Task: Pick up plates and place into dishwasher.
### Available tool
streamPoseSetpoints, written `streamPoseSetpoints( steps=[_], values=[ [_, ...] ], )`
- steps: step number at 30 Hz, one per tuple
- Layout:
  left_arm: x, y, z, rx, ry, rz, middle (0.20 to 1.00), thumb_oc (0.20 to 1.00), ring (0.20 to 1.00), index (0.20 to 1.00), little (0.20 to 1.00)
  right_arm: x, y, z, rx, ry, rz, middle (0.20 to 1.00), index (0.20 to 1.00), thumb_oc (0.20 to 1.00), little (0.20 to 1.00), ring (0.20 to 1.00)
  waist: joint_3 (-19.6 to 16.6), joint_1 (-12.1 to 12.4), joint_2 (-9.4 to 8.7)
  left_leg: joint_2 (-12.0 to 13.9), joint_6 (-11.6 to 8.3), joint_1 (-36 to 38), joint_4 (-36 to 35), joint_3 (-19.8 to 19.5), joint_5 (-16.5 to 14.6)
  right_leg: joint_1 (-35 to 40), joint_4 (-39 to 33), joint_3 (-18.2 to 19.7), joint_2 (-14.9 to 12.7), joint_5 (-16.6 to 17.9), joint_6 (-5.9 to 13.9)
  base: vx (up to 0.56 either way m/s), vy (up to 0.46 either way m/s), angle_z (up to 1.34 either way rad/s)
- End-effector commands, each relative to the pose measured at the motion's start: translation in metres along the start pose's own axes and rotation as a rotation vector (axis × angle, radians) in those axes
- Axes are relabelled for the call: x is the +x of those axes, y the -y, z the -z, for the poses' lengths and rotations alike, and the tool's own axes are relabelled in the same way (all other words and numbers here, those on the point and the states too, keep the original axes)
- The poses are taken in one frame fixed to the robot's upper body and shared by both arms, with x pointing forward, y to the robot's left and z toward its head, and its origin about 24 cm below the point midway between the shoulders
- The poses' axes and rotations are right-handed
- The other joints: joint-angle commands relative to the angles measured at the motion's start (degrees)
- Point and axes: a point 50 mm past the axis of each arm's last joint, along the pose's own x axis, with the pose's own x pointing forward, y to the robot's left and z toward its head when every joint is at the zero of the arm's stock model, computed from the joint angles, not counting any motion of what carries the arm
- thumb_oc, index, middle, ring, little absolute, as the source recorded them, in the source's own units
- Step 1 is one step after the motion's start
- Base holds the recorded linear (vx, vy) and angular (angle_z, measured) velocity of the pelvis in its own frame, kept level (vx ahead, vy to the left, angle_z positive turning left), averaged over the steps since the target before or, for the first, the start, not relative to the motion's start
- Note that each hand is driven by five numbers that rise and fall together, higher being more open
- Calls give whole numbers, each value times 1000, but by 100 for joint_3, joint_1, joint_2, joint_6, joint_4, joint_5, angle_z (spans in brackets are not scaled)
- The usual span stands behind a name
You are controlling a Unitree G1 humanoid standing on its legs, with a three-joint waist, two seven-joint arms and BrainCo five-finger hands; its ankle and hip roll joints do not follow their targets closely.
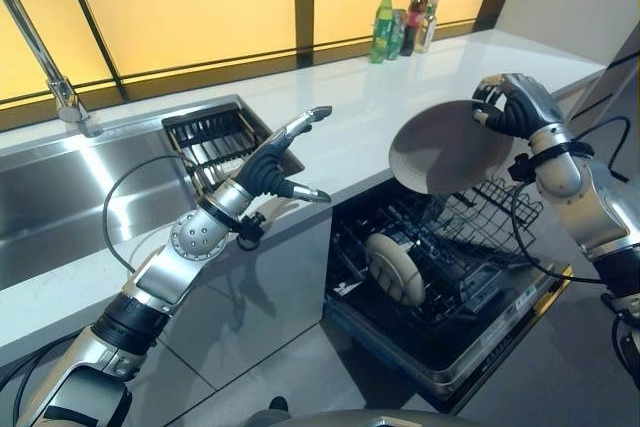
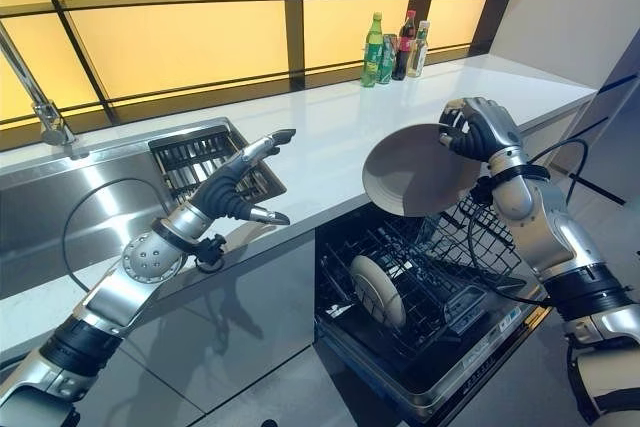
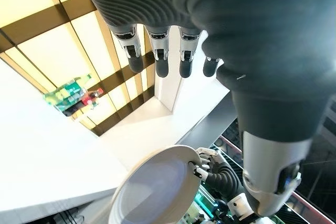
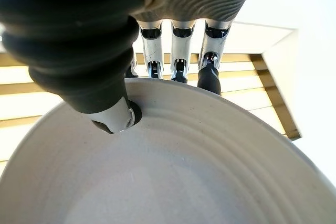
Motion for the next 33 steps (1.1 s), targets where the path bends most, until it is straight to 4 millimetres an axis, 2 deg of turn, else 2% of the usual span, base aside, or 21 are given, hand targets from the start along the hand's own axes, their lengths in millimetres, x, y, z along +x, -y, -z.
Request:
streamPoseSetpoints(
  steps=[1, 10, 17, 19, 21, 24, 30, 33],
  values=[
    [-6, -8, -16, -50, 90, 1, 1000, 1000, 1000, 1000, 1000, 11, 45, 14, -100, -61, 149, 200, 200, 200, 200, 200, 35, 127, 7, -164, 130, 356, 128, 67, -1220, 158, 116, 169, -272, -731, 495, 0, 0, 0],
    [-13, 9, -10, -221, 59, 68, 1000, 1000, 1000, 1000, 1000, 9, 34, 51, -147, -256, 33, 200, 200, 200, 200, 200, 79, 197, 17, -175, 127, 296, 138, 63, -1191, 99, 120, 161, -276, -696, 495, 0, 0, 0],
    [-16, 19, -5, -381, 52, 59, 1000, 1000, 1000, 1000, 1000, -3, -1, 87, -99, -508, -110, 200, 200, 200, 200, 200, 187, 340, 44, -163, 105, 239, 141, 40, -1156, 78, 91, 98, -288, -666, 468, 22, -25, 0],
    [-16, 20, -6, -395, 56, 59, 1000, 1000, 1000, 1000, 1000, -11, -8, 104, -73, -608, -129, 200, 200, 200, 200, 200, 251, 409, 72, -158, 99, 187, 153, 5, -1139, 40, 97, 82, -290, -665, 454, -4, -15, 1],
    [-13, 19, -8, -390, 71, 64, 1000, 1000, 1000, 1000, 1000, -13, -6, 115, -45, -691, -114, 200, 200, 200, 200, 200, 369, 467, 123, -157, 96, 76, 178, -15, -1104, -53, 118, 49, -308, -643, 441, -102, -20, 8],
    [-7, 12, -12, -379, 93, 60, 1000, 1000, 1000, 1000, 1000, -9, 4, 120, -25, -756, -74, 200, 200, 200, 200, 200, 564, 514, 205, -159, 103, -90, 275, -30, -1088, -203, 260, -10, -353, -670, 407, -154, 0, 7],
    [2, 5, -20, -379, 133, 60, 1000, 1000, 1000, 1000, 1000, -5, 22, 125, -31, -784, 39, 200, 200, 200, 200, 200, 1215, 579, 387, -237, 195, -852, 1444, -108, -1333, -937, 1575, -183, -508, -1082, 191, -156, 38, 5],
    [4, 9, -19, -373, 115, 49, 1000, 1000, 1000, 1000, 1000, -1, 26, 122, -49, -770, 72, 200, 200, 200, 200, 200, 1456, 584, 436, -267, 253, -1022, 1742, -74, -1469, -1081, 1813, -169, -524, -1165, 128, -52, 7, 2]
  ],
)
